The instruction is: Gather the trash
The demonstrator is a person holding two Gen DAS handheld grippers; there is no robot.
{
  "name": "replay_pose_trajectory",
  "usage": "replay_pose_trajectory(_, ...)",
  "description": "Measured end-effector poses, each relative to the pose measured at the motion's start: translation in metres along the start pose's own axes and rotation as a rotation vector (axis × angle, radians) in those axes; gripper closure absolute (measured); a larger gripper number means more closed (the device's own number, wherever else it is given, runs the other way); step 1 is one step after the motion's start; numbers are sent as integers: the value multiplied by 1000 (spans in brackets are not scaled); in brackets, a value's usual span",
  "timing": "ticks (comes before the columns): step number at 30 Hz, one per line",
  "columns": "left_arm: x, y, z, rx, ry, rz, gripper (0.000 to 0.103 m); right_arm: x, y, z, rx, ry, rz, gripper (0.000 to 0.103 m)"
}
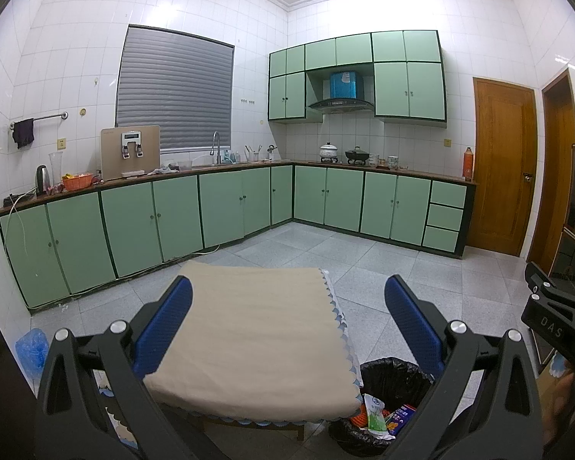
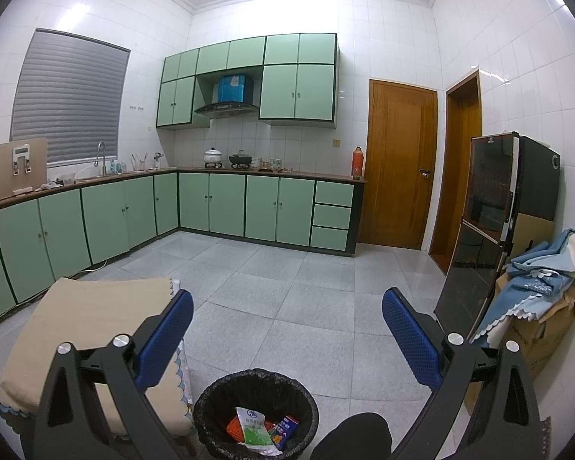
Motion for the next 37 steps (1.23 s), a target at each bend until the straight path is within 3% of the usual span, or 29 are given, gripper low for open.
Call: replay_pose_trajectory(37, 6, -8, 7, 4, -23, 12, 6, 9, 10, 1, -2, -19, -1, 6)
Point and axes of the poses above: each gripper's, at about its wrist camera, not at the fingertips, and x roughly the way its jaws point, y to its right, z to its underside, the point moved 2 cm from there along x, roughly the way its jaws point, and after that the axes turned 5 degrees about z, right-handed, at the moved point
